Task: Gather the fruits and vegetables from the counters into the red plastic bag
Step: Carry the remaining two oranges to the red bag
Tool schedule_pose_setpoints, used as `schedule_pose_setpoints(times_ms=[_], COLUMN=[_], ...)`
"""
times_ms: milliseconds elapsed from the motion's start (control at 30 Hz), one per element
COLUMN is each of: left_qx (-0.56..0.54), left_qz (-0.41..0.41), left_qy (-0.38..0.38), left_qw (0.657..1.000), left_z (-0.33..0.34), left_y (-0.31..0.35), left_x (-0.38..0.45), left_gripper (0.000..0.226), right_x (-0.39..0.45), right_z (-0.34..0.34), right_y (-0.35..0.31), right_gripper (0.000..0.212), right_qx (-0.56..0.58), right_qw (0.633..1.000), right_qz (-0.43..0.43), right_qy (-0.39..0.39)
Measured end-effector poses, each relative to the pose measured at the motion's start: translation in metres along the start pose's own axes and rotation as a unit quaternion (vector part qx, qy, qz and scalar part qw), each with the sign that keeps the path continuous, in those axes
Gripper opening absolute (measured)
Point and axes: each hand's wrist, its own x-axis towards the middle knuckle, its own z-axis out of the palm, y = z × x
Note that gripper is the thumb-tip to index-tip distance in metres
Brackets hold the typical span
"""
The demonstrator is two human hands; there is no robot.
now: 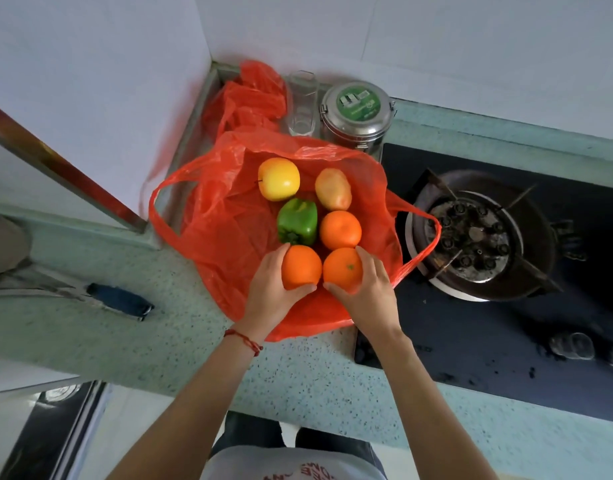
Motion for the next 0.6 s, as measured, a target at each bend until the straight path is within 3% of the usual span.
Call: schedule_pose_setpoints(times_ms=[600], left_qx=[0.020], left_qz=[0.053], left_qy=[-0.024], left_qw=[0.998], left_z=[-0.006], left_y=[-0.008], left_x=[0.003], left_gripper=[0.091], right_x=[-0.010], right_z=[0.004], right_y=[-0.006], right_gripper=[0.091], right_qx=[-0.059], right_qw=[0.998], right_qz=[-0.004], right_qy=[0.031])
